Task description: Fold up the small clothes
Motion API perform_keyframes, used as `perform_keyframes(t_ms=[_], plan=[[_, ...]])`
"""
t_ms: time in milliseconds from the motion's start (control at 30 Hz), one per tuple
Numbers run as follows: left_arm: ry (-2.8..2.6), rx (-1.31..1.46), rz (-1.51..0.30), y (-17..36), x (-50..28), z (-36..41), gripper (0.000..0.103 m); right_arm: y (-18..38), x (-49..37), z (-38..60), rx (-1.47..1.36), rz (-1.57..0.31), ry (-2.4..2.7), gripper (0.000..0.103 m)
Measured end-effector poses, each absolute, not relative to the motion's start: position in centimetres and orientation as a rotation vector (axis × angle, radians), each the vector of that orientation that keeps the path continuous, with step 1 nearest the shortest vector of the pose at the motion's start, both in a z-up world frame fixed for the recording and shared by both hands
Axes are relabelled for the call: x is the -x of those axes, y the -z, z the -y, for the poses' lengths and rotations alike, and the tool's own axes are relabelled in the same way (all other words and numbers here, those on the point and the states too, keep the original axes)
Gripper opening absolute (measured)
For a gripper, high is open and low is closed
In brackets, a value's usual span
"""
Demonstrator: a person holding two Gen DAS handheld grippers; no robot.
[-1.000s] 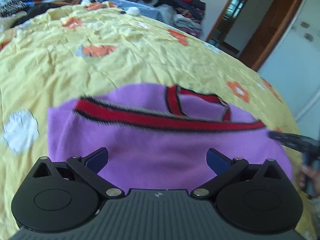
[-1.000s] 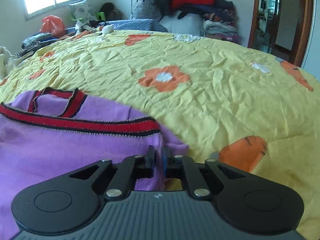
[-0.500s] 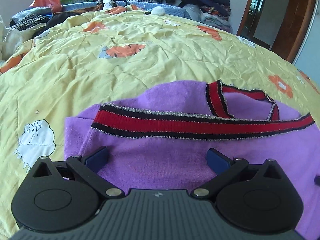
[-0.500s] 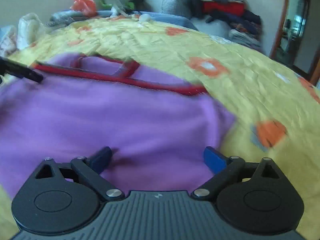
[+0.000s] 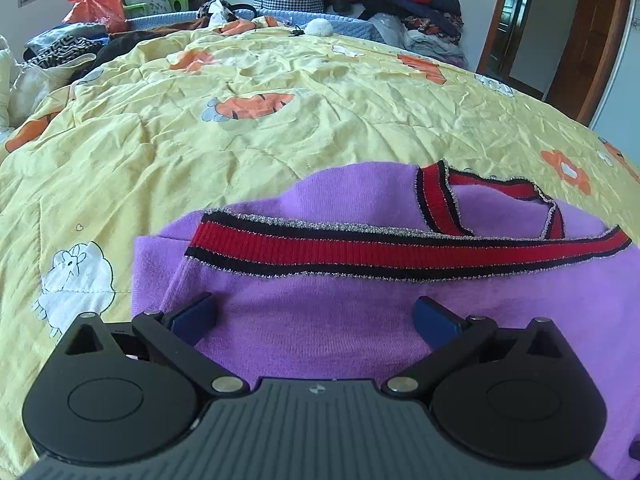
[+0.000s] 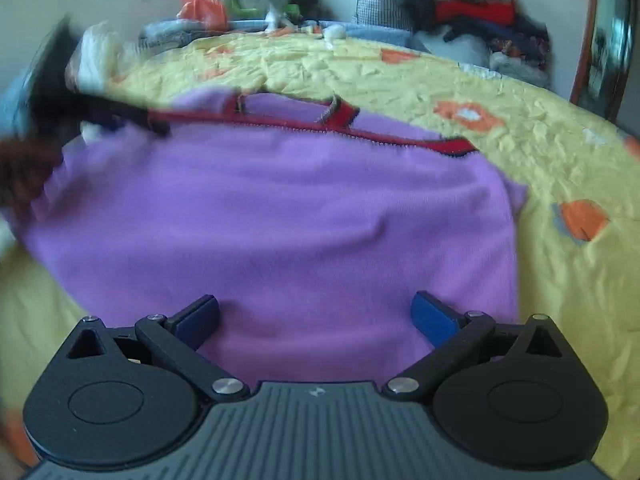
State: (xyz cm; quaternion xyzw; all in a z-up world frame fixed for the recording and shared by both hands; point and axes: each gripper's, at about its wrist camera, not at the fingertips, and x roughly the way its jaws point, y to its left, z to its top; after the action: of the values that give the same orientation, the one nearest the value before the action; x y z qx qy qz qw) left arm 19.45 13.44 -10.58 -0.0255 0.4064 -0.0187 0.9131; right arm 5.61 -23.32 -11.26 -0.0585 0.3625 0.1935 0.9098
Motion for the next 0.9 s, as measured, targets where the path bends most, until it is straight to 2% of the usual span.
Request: perform_keyframes(t_ms=[167,300,433,600,700,900], plan=[[0.039,0.047,-0.831,10.4,-18.6,-14.9,0.103,10.0,-5.1,24.7,0.118,-0.842,-0.383,0.103],[0.054,0.17,-0.803,8.3,-15.4,-17.5,0.103,8.4,-4.1,23.6,0.12,-0.782,-0.367,0.103],[0.203,0.236,-0.75,6.9,-10.2,-16.6,0.103,9.0,-4.9,21.8,0.055,-0.783,-0.398,0.103],[0.229,0.091,-0.851,10.3,-5.8,-13.1,0.102,11.0,-3.7,20.3,0.167,-0.772,-0.409,0.103],[0.196,-0.112,-0.816,11.5,-2.9,-11.7,0.103,10.3,-3.5,21.0,0.166,-0.849,-0.415,0.103],[0.15,-0.069,-0.9,11.0,-2.0,-13.2,0.103,7.9,-5.2,18.9,-0.005,-0.727,-0.469,0.103]])
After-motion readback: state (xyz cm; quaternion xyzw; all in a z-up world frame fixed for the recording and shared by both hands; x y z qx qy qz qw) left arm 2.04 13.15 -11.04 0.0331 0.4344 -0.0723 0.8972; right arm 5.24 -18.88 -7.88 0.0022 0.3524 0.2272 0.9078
